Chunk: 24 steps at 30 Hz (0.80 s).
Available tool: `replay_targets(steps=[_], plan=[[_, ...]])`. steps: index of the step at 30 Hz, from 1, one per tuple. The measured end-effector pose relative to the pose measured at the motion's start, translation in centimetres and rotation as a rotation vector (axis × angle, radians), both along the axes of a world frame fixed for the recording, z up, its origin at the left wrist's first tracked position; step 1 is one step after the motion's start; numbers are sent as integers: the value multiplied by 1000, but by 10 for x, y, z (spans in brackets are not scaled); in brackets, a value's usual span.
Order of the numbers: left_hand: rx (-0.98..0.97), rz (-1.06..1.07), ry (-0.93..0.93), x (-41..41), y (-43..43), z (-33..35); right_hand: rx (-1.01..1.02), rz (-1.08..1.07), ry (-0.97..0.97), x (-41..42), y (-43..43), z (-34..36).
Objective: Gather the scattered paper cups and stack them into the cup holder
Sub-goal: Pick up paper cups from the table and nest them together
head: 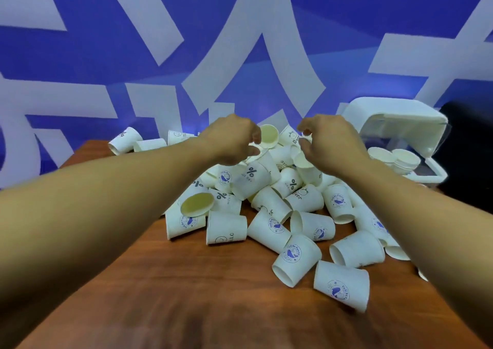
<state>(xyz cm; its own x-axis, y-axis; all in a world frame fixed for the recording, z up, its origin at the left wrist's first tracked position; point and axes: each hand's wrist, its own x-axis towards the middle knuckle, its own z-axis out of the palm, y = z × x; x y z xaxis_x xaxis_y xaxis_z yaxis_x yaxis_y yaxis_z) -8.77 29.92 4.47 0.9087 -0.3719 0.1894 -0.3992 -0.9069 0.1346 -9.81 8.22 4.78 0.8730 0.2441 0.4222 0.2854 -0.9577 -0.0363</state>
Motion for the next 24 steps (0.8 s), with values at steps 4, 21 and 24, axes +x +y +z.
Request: replay_targets(steps=[4, 21, 24], plan=[[55, -38, 60, 11, -2, -21, -56, -49, 68, 9, -5, -23], [169, -50, 188, 60, -40, -69, -254, -133, 271, 36, -35, -81], [164, -22, 178, 57, -43, -59, -271, -106, 229, 36, -39, -80]])
